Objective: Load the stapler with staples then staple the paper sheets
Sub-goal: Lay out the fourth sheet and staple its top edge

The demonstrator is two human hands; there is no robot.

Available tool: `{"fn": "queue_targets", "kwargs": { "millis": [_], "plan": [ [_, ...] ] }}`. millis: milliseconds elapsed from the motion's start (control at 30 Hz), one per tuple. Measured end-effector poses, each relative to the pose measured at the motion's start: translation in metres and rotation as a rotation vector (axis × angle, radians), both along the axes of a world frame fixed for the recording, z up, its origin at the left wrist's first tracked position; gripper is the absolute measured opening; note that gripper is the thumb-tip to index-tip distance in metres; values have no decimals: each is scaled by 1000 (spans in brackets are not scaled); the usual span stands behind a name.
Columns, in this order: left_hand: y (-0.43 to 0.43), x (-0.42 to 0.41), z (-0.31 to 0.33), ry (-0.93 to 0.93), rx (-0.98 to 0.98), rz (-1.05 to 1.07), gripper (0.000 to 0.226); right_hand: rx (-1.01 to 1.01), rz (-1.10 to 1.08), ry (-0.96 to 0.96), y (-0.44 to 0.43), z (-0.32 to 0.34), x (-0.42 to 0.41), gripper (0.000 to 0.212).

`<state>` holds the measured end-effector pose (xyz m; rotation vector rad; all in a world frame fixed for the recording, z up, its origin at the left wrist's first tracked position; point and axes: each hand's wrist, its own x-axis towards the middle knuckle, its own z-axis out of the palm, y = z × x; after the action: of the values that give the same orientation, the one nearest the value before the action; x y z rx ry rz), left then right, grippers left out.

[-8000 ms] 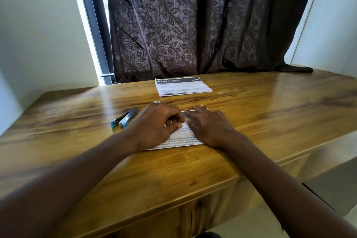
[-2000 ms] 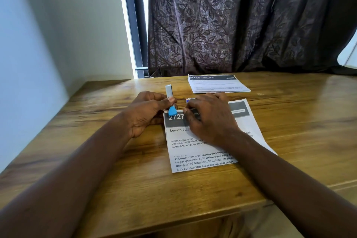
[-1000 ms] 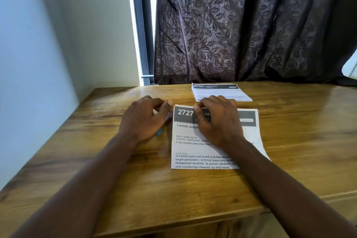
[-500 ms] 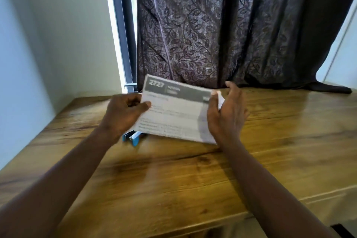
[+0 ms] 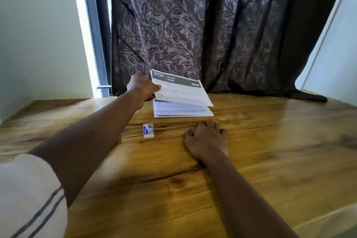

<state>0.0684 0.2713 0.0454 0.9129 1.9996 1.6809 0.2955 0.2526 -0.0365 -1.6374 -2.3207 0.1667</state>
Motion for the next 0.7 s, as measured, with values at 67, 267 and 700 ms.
{"fn": "queue_targets", "kwargs": {
  "millis": [67,267,700],
  "plan": [
    [14,1,-6,84,-74,18,25,14,3,1,-1,2,-1,63],
    [25,6,-27,442,-297,131,28,11,-5,-15,-1,7,-1,60],
    [26,-21,-50,693,-532,21,52,-2,2,-14,-1,8,-1,59]
  ]
}}
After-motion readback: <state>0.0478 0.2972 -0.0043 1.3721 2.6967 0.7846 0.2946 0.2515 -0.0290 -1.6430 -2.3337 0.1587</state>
